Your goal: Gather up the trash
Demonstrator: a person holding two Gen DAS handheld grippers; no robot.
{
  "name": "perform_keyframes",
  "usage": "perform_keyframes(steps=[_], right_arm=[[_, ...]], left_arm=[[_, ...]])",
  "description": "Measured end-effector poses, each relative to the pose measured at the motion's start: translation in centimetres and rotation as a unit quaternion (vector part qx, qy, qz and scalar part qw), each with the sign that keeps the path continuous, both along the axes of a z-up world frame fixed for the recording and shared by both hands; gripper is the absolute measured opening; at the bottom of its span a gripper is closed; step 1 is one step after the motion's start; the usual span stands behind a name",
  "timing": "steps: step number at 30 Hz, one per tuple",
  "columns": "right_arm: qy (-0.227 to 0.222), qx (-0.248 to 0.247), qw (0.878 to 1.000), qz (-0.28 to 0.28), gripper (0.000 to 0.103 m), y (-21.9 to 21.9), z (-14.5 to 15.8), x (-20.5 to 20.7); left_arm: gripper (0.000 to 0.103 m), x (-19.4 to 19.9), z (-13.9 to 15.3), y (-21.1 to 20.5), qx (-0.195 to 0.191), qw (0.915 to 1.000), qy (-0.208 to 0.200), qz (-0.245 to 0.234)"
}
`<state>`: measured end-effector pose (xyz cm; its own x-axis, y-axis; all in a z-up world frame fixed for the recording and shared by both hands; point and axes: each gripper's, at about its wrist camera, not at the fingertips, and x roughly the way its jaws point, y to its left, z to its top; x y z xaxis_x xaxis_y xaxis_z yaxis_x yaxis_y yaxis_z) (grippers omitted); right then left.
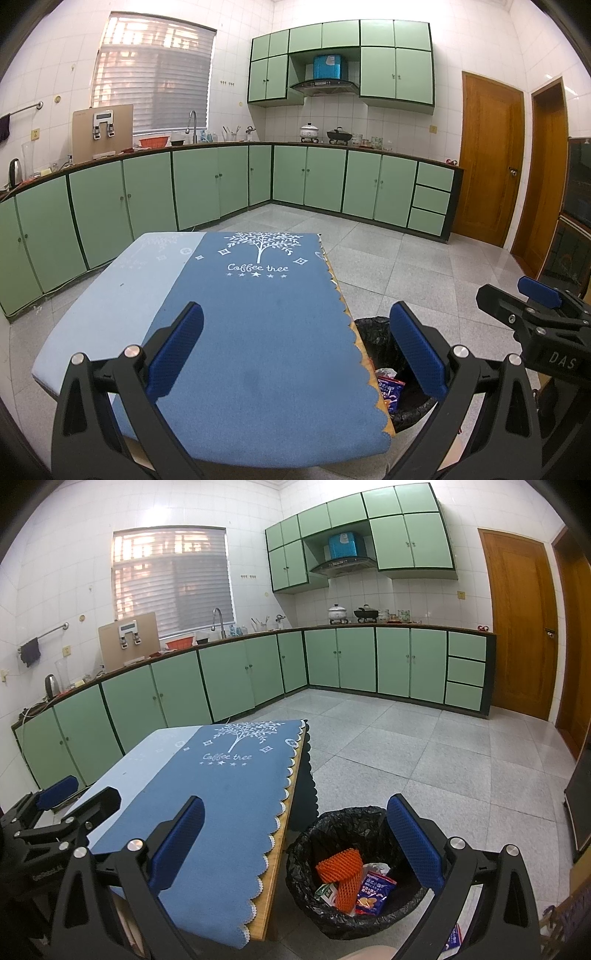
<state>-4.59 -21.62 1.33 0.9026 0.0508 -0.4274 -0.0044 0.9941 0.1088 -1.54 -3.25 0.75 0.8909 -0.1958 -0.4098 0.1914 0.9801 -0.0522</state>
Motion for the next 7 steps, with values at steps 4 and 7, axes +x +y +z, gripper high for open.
perform_keyframes(steps=[4,7], right_arm=[[0.0,0.0,1.0,0.0,0.097,-0.01,-0.04,0.01],[0.0,0.0,1.0,0.0,0.097,-0.01,0.0,0.0]], left_arm=[[0.098,0.0,-0.08,-0.04,0.0,1.0,0.002,0.002],[0.098,-0.03,-0.13,0.06,0.0,1.0,0.002,0.002]])
